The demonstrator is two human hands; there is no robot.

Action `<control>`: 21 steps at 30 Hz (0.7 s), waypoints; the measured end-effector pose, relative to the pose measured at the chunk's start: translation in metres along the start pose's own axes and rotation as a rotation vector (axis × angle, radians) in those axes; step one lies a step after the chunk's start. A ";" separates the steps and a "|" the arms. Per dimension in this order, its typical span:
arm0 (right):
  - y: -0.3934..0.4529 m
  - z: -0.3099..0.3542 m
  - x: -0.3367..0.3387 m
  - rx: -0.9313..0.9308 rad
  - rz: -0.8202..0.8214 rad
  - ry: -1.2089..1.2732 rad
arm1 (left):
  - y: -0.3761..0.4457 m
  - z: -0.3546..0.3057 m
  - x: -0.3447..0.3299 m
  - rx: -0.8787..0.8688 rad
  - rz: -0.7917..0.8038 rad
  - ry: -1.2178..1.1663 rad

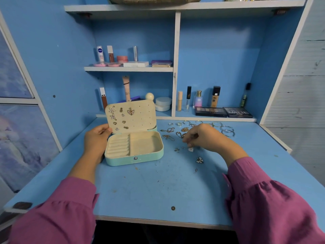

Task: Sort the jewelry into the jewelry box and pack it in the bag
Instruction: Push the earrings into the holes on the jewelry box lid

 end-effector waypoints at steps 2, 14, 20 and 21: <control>-0.003 -0.001 0.005 -0.029 -0.005 0.052 | 0.000 0.001 0.000 0.005 0.000 -0.008; -0.022 -0.014 0.001 -0.128 0.341 -0.040 | 0.000 0.000 0.000 0.010 -0.002 0.005; -0.021 -0.010 -0.006 -0.116 0.364 -0.070 | -0.004 -0.005 0.001 -0.007 -0.011 0.017; -0.022 -0.007 -0.006 -0.109 0.366 -0.064 | -0.004 -0.005 0.001 -0.007 -0.011 0.017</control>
Point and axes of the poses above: each hand's wrist, its own y-axis towards the middle knuckle, its own x-axis out of the back of the hand, z = x × y, the point moved 7 cm from there along y, towards the middle knuckle, and after that the axes turned 5 degrees about -z, right-handed, at the moved point
